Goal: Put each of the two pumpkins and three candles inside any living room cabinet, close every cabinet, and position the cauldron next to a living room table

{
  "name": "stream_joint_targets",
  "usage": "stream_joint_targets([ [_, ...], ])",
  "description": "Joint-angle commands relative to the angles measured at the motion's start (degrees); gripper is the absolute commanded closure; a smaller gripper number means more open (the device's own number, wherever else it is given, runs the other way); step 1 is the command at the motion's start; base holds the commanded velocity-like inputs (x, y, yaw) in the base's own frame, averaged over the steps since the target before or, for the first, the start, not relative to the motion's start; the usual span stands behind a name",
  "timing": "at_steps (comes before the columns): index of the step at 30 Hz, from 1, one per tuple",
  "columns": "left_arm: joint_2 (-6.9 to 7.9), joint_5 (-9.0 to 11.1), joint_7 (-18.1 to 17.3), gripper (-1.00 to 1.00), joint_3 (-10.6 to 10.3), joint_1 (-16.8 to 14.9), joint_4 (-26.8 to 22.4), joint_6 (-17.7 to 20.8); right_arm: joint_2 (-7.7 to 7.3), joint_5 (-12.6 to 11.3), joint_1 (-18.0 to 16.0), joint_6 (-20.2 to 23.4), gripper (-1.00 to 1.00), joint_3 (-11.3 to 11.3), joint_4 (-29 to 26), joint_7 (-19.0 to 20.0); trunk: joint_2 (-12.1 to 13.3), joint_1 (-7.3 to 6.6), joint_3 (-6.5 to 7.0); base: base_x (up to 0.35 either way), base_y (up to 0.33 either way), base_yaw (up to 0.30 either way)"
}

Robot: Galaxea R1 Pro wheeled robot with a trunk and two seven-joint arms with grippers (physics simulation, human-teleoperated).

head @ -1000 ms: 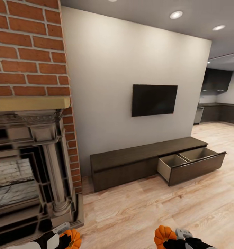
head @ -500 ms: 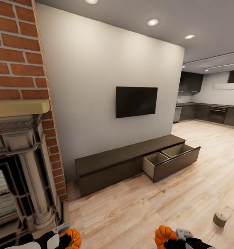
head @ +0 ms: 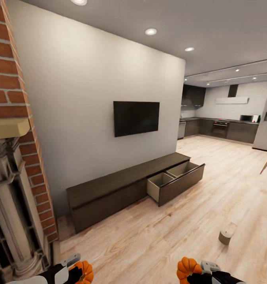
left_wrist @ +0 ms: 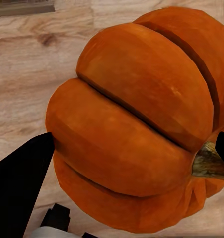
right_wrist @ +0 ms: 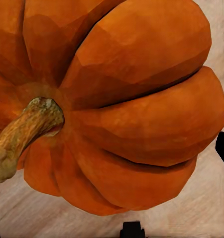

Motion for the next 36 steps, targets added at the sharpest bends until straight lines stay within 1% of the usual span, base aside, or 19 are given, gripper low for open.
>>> stream_joint_targets([
  [1,0.0,0.48,0.2,1.0,-0.42,-0.05,-0.01,0.21,0.01,-0.65,-0.1,0.1,1.0,0.38,0.11,0.31,0.36,-0.22,0.14,0.0,0.0,-0.299],
  [8,-0.33,0.48,0.2,1.0,-0.42,-0.04,-0.01,0.21,0.06,-0.65,-0.1,0.1,1.0,0.42,0.11,0.23,3.17,-1.76,1.56,0.0,0.0,-0.299],
  [18,-0.35,0.48,0.2,1.0,-0.42,-0.02,-0.01,0.21,0.1,-0.65,-0.1,0.1,1.0,0.46,0.11,0.23,7.18,-3.96,3.53,0.0,0.0,-0.299],
  [20,-0.35,0.48,0.2,1.0,-0.42,-0.04,-0.01,-0.02,0.1,-0.65,-0.1,0.1,1.0,0.47,0.11,0.23,7.18,-3.96,3.53,0.0,0.0,-0.299],
  [22,-0.36,0.48,0.2,1.0,-0.42,0.0,0.01,-1.5,0.1,-0.65,-0.1,0.1,1.0,0.48,0.11,0.23,7.18,-3.96,3.53,0.0,0.0,-0.299],
  [25,-0.38,0.48,0.2,1.0,-0.42,0.03,0.02,-2.51,0.1,-0.65,-0.1,0.1,1.0,0.46,0.11,0.23,7.18,-3.96,3.53,0.0,0.0,-0.299],
  [32,-0.42,0.45,0.2,1.0,-0.42,0.07,0.07,-2.83,0.1,-0.65,-0.1,0.1,1.0,0.42,0.11,0.23,7.18,-3.96,3.53,0.001,0.0,-0.299],
  [36,-0.4,0.45,0.2,1.0,-0.42,0.11,0.08,-2.78,0.1,-0.65,-0.1,0.1,1.0,0.42,0.11,0.23,7.18,-3.96,3.53,0.168,-0.134,-0.299],
])
